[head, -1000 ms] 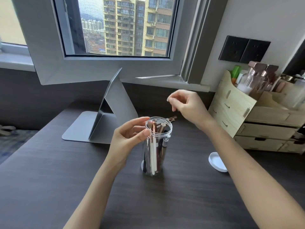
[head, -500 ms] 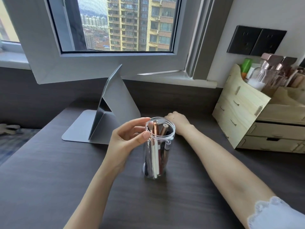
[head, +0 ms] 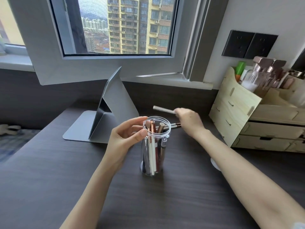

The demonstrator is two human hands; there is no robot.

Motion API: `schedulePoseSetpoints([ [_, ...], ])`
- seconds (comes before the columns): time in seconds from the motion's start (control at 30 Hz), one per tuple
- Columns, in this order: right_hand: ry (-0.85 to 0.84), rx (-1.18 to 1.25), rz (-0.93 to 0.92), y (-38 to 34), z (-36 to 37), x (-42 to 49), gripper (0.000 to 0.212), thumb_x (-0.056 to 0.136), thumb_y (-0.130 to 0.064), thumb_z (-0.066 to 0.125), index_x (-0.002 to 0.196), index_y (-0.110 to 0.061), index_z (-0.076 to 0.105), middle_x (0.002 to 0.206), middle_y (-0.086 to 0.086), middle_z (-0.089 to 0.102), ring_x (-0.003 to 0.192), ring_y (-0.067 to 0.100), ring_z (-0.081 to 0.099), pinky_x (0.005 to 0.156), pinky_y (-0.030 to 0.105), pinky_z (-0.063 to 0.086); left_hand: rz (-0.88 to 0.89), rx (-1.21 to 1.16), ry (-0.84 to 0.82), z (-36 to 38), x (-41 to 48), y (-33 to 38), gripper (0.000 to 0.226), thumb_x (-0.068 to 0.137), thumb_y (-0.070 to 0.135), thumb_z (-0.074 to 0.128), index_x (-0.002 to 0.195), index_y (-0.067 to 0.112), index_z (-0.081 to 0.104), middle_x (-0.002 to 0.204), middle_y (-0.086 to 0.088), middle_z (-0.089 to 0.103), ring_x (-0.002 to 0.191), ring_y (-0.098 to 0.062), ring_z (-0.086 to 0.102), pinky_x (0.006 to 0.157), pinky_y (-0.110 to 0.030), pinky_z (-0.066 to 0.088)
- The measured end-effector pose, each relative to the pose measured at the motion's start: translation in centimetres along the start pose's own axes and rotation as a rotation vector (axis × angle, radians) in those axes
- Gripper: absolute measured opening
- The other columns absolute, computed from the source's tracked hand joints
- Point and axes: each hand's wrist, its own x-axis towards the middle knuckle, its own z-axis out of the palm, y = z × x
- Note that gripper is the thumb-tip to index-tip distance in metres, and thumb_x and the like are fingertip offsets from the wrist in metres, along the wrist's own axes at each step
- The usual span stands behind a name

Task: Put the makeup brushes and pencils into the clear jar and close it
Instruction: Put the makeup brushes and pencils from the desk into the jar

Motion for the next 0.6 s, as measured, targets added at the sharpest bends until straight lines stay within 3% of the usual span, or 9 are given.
schedulePoseSetpoints([
  [0.1, 0.124, 0.394, 0.070, -1.1, -5.9, -1.5, 0.025, 0.093, -0.018, 0.053, 0.114, -0.021, 0.067, 0.081, 0.005, 0.068, 0.078, 0.022, 0.061, 0.073, 0.036, 0.048, 0.002, -0.006, -0.010, -0.1, 0.0, 0.0, 0.032, 0.067, 0.014, 0.074, 0.097, 0.023, 0.073, 0.089, 0.006, 0.077, 0.082, -0.010, 0.069, 0.071, -0.018, 0.053],
  [0.17, 0.058, 0.669, 0.024, -2.0, -10.5, -3.2, 0.028, 0.093, -0.016, 0.055, 0.117, -0.028, 0.064, 0.064, -0.001, 0.057, 0.062, 0.008, 0.049, 0.064, 0.021, 0.042, 0.002, -0.008, -0.009, -0.1, 0.0, 0.0, 0.033, 0.064, 0.022, 0.073, 0.097, 0.024, 0.073, 0.089, 0.006, 0.077, 0.082, -0.010, 0.069, 0.072, -0.018, 0.052],
  [0.23, -0.064, 0.752, -0.047, -2.9, -14.6, -4.9, 0.023, 0.092, -0.013, 0.057, 0.108, -0.025, 0.066, 0.057, -0.003, 0.052, 0.055, 0.006, 0.044, 0.055, 0.011, 0.035, 0.001, -0.011, -0.010, -0.1, -0.1, -0.1, 0.035, 0.064, 0.024, 0.073, 0.099, 0.023, 0.072, 0.089, 0.005, 0.077, 0.083, -0.011, 0.069, 0.072, -0.019, 0.052],
  [0.33, -0.213, 0.645, -0.124, -4.2, -18.6, -6.2, 0.006, 0.087, -0.012, 0.063, 0.087, -0.018, 0.063, 0.055, 0.008, 0.058, 0.053, 0.014, 0.047, 0.047, 0.008, 0.035, 0.005, -0.007, -0.012, -0.1, -0.1, -0.1, 0.036, 0.065, 0.024, 0.073, 0.100, 0.021, 0.072, 0.089, 0.003, 0.077, 0.084, -0.013, 0.070, 0.073, -0.020, 0.053],
  [0.4, -0.271, 0.559, -0.176, -4.9, -19.8, -6.3, 0.005, 0.083, -0.014, 0.068, 0.079, -0.016, 0.065, 0.059, 0.009, 0.063, 0.053, 0.011, 0.053, 0.051, 0.008, 0.038, 0.009, -0.001, -0.012, -0.1, 0.0, -0.1, 0.035, 0.065, 0.025, 0.073, 0.100, 0.022, 0.072, 0.091, 0.004, 0.077, 0.085, -0.013, 0.070, 0.073, -0.020, 0.053],
  [0.53, -0.286, 0.357, -0.291, -6.8, -19.5, -5.0, 0.005, 0.078, -0.021, 0.073, 0.073, -0.021, 0.072, 0.057, -0.018, 0.063, 0.059, -0.001, 0.057, 0.058, 0.005, 0.038, 0.004, -0.004, -0.011, 0.0, 0.0, -0.2, 0.035, 0.063, 0.026, 0.073, 0.099, 0.024, 0.073, 0.090, 0.005, 0.077, 0.083, -0.012, 0.070, 0.072, -0.019, 0.053],
  [0.6, -0.327, 0.312, -0.330, -8.2, -18.2, -4.1, 0.005, 0.080, -0.025, 0.071, 0.079, -0.022, 0.075, 0.065, -0.021, 0.063, 0.067, -0.001, 0.061, 0.063, 0.006, 0.040, 0.004, -0.010, -0.011, 0.0, 0.0, -0.1, 0.036, 0.062, 0.027, 0.074, 0.098, 0.024, 0.073, 0.089, 0.006, 0.077, 0.082, -0.010, 0.069, 0.072, -0.017, 0.052],
])
